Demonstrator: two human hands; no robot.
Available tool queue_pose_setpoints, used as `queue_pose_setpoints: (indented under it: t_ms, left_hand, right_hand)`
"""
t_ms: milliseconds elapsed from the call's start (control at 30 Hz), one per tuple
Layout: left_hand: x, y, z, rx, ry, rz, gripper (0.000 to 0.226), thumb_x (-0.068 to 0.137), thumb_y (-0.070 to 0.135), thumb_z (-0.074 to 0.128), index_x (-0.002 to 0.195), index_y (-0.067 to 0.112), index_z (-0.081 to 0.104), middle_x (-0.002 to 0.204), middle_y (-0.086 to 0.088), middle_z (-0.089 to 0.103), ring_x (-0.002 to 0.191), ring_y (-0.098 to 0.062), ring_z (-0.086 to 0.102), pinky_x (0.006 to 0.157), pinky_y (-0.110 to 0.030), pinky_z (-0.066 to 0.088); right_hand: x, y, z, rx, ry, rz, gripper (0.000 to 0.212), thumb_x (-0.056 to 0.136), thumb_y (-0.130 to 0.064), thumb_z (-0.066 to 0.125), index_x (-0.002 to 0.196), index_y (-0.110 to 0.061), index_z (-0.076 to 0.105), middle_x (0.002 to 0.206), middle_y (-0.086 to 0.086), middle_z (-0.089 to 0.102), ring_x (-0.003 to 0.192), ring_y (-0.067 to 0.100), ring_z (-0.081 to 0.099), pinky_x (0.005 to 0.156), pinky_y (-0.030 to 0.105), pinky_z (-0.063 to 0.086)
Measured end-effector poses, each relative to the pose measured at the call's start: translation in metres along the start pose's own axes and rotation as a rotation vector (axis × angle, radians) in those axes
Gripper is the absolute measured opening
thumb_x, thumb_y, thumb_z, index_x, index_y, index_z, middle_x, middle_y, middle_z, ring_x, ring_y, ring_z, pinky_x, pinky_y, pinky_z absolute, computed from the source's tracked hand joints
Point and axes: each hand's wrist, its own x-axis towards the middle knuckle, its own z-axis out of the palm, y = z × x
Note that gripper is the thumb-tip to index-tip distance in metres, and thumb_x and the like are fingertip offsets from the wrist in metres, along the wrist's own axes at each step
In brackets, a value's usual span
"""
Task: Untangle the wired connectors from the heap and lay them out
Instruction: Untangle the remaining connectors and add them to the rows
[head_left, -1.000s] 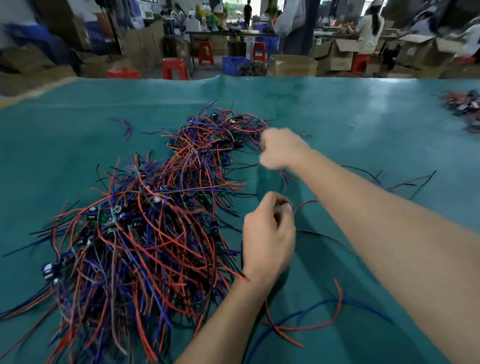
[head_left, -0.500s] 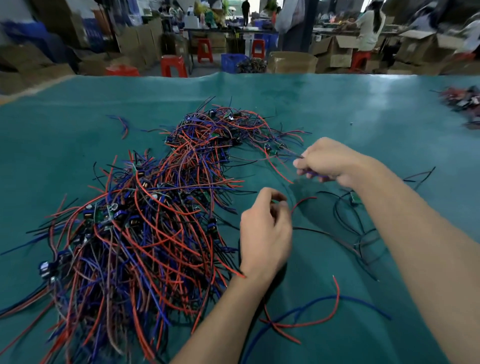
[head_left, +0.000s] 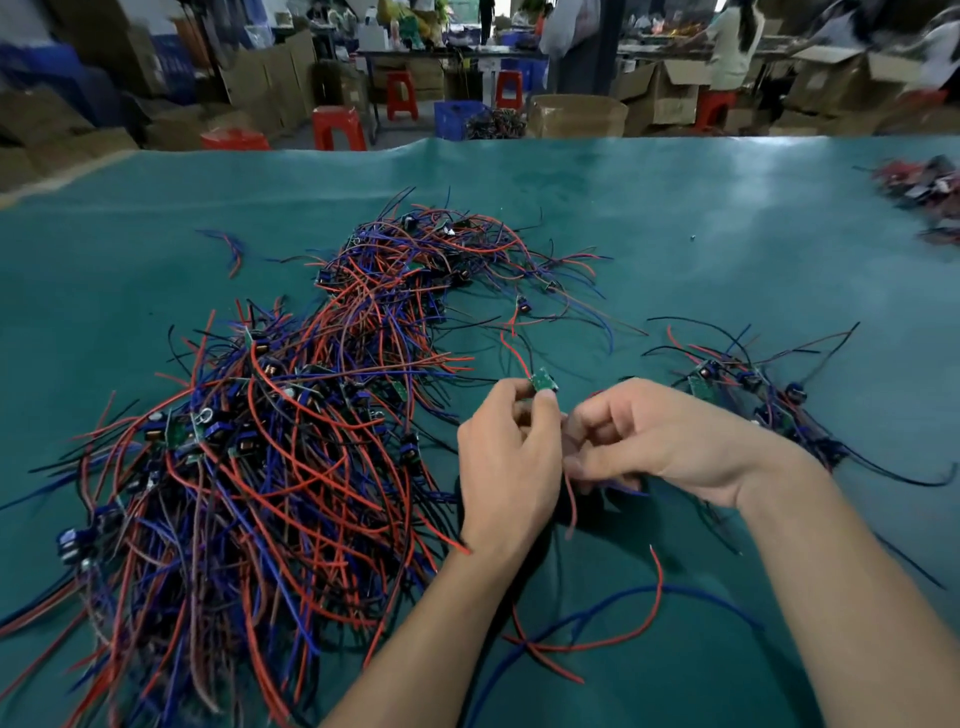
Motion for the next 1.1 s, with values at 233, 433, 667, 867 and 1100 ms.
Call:
queue_pose_setpoints:
  t_ms: [233, 433, 667, 867, 1100]
  left_hand:
    - [-0.003, -0.003, 0.0, -0.004, -0.081, 0.089, 0.008, 0.089, 0.018, 0.065, 0.095, 0.02, 0.07, 0.067, 0.001, 0.069, 0.062, -0.022, 0.065, 0.069, -0.038, 0.056]
    - [-0.002, -0.003, -0.001, 0.025, -0.085, 0.117, 0.015, 0.086, 0.011, 0.066, 0.093, 0.02, 0.075, 0.068, 0.002, 0.07, 0.061, -0.016, 0.061, 0.067, -0.031, 0.053]
    - [-0.005, 0.002, 0.0, 0.006, -0.09, 0.169, 0.013, 0.083, 0.02, 0.073, 0.097, 0.022, 0.071, 0.069, 0.005, 0.066, 0.062, -0.009, 0.057, 0.065, -0.023, 0.049]
    - [-0.004, -0.001, -0.001, 0.043, -0.132, 0.195, 0.01, 0.088, 0.019, 0.074, 0.097, 0.017, 0.077, 0.085, 0.008, 0.075, 0.075, -0.007, 0.064, 0.077, -0.03, 0.053]
    - [-0.003, -0.004, -0.001, 0.068, -0.128, 0.208, 0.016, 0.095, 0.016, 0.063, 0.08, 0.014, 0.067, 0.061, 0.004, 0.058, 0.057, -0.009, 0.045, 0.059, -0.03, 0.04]
  right_hand:
    - [0.019, 0.011, 0.001, 0.087, 0.624, -0.055, 0.017, 0.093, -0.017, 0.071, 0.079, -0.009, 0.075, 0.069, 0.002, 0.067, 0.056, 0.013, 0.053, 0.042, 0.024, 0.038]
    - [0.018, 0.005, 0.006, 0.338, 0.505, -0.102, 0.014, 0.091, -0.001, 0.068, 0.088, -0.009, 0.078, 0.082, 0.006, 0.069, 0.06, 0.011, 0.055, 0.049, 0.022, 0.042]
    - [0.021, 0.004, 0.005, 0.51, 0.604, -0.114, 0.012, 0.083, 0.002, 0.073, 0.074, -0.006, 0.073, 0.065, 0.003, 0.064, 0.051, 0.009, 0.058, 0.048, 0.017, 0.048]
    - [0.021, 0.007, 0.004, 0.511, 0.653, -0.102, 0.032, 0.06, -0.027, 0.087, 0.074, -0.007, 0.067, 0.062, 0.003, 0.06, 0.049, 0.013, 0.055, 0.043, 0.02, 0.045]
    - [0.018, 0.007, 0.001, 0.608, 0.519, -0.127, 0.034, 0.072, -0.027, 0.077, 0.093, 0.0, 0.073, 0.072, 0.005, 0.066, 0.055, 0.012, 0.062, 0.049, 0.018, 0.052]
